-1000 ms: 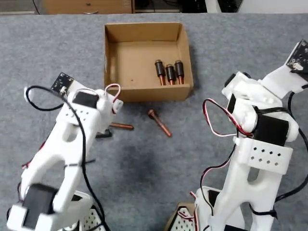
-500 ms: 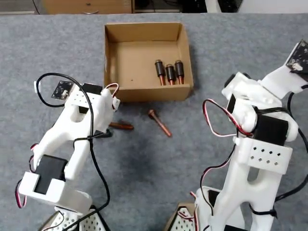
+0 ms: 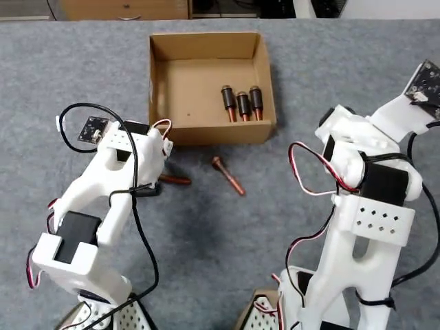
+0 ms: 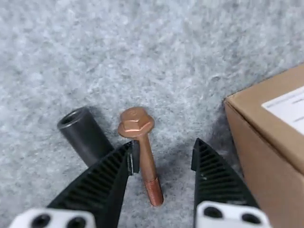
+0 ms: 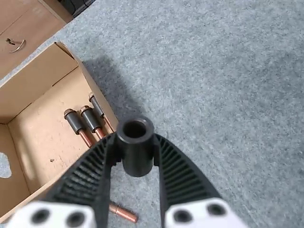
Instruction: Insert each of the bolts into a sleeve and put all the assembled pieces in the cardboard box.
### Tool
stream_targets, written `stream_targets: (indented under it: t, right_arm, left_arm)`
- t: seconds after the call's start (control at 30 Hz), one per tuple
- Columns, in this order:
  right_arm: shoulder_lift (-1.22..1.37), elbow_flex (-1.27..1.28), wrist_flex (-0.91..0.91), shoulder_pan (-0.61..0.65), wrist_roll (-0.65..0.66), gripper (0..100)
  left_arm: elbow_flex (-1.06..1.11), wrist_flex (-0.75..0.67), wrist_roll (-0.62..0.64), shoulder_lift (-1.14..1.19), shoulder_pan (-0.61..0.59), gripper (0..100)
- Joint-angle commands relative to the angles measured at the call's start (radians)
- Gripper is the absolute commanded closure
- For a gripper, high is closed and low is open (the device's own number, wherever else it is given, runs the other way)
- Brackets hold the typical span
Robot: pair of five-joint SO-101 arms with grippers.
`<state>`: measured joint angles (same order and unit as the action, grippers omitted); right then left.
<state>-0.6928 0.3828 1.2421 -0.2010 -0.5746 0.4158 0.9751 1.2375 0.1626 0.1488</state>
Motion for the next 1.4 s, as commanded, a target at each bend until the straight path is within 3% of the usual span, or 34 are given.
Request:
stream_targets:
  t: [0.0,0.97,1.13,1.2,1.37]
  right_arm:
    - [-0.015,-0.005,-0.026,-0.016,-0.014,99.7]
    - [-0.01,-0.007,-0.123,-0.01,-0.015,99.7]
    - [-0.01,-0.008,-0.123,-0.008,-0.015,99.7]
    - [-0.01,-0.007,-0.133,-0.008,-0.015,99.7]
    - [-0.012,-0.008,-0.144,-0.008,-0.015,99.7]
  left_arm:
    - [-0.028,-0.012,0.008,0.062,0.005,81]
    - [-0.031,0.066,-0.015,0.127,0.003,81]
    - [-0.032,0.063,-0.041,0.127,0.009,99]
    - [-0.035,0.063,-0.054,0.127,0.015,95]
    - [-0.035,0.063,-0.043,0.127,0.02,98]
